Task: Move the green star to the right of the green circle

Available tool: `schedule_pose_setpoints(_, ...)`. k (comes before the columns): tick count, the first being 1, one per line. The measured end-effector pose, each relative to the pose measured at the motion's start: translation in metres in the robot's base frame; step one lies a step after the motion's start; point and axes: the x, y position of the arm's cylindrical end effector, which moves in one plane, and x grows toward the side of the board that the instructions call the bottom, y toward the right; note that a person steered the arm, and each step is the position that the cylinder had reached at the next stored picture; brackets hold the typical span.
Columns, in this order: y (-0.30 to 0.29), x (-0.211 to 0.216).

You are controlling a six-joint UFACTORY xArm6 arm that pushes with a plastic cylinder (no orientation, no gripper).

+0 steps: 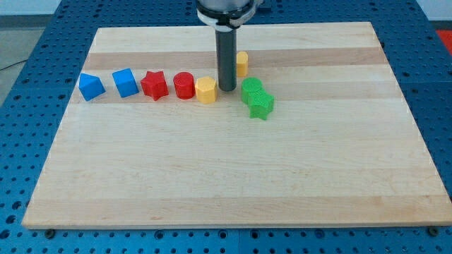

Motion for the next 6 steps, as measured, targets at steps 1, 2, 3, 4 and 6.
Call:
schedule_pose_setpoints(1, -0.002, 0.022)
schedule_pose_setpoints(2, -0.005, 0.053)
schedule_pose_setpoints(3, 0.012, 0.077)
schedule_pose_setpoints(4, 0.054, 0.077)
schedule_pose_setpoints(6, 0.083, 0.049)
